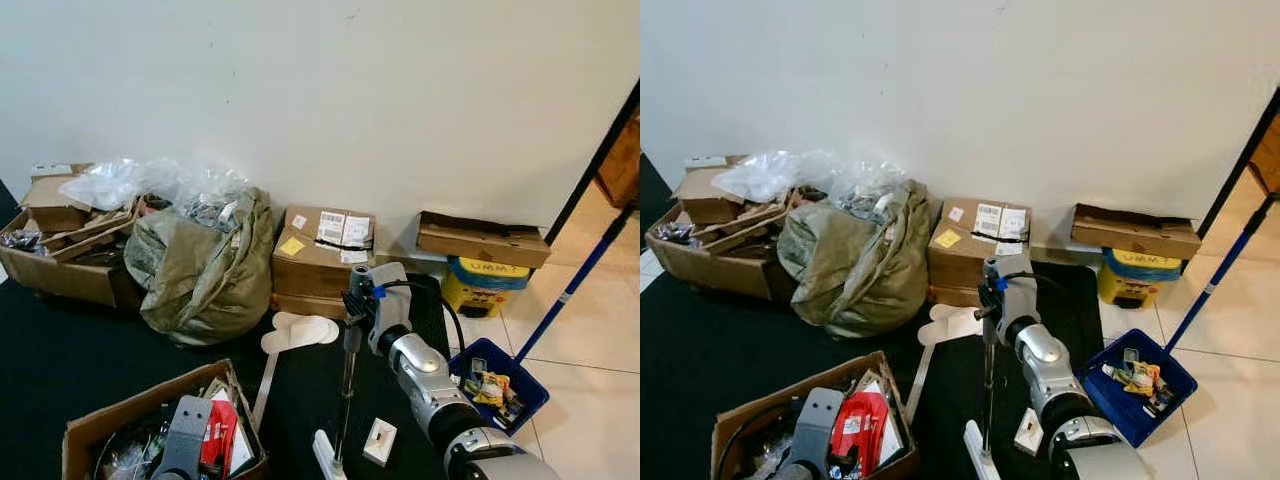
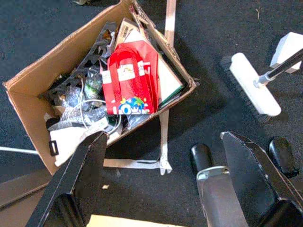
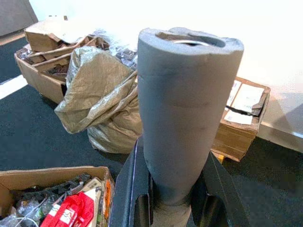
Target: Sweep floor
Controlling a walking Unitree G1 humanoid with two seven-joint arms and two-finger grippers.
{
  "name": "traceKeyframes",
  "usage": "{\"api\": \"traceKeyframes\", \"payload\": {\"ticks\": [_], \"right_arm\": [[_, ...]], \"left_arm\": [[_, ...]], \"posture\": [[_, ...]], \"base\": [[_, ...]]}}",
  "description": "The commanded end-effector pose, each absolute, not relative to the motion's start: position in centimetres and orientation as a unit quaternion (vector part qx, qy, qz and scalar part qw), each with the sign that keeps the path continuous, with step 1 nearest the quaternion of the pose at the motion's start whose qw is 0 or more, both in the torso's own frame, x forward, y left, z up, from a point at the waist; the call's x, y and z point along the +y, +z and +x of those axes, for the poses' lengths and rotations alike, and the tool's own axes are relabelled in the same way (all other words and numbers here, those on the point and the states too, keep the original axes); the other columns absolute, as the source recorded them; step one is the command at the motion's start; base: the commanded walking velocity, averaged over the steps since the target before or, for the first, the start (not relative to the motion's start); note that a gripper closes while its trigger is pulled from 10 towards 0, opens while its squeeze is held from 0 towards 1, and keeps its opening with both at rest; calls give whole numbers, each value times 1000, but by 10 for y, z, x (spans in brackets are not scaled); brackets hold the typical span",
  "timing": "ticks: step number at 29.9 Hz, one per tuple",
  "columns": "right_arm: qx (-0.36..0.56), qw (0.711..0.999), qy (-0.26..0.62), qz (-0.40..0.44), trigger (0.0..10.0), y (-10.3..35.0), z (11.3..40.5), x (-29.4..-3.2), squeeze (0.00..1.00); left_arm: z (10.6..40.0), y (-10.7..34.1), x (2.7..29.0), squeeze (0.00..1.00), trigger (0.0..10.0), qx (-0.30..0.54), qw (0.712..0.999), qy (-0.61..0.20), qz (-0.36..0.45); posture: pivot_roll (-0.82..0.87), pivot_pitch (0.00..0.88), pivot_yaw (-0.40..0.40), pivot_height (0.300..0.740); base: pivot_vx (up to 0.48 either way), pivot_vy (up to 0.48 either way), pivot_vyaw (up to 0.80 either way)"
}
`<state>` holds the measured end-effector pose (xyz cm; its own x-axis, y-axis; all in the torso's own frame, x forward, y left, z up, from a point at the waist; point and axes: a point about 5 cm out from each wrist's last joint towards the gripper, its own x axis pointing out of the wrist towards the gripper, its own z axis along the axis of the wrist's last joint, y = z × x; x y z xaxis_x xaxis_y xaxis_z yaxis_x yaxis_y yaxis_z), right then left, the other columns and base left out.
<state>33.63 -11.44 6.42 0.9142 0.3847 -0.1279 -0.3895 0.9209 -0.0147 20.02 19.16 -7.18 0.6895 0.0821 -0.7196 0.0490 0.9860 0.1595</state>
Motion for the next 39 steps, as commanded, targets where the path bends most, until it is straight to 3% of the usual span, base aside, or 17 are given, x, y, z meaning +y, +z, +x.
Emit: {"api": "traceKeyframes", "payload": {"ticks": [1, 9, 39], "right_arm": [[51, 978, 202, -20, 10000, 67, 337, -110, 0], [48, 978, 200, -21, 10000, 68, 337, -110, 0], [55, 984, 171, -19, 10000, 65, 336, -109, 0]], "left_arm": [[195, -75, 192, 0, 10000, 402, 912, 11, 81], [191, -77, 191, 0, 10000, 407, 909, 6, 89], [189, -78, 194, 0, 10000, 411, 906, 8, 102]], "posture": [[-73, 19, 19, 740], [-73, 30, 18, 740], [-78, 27, 17, 740]], "base": [[0, 0, 0], [0, -420, 0], [0, 0, 0]]}}
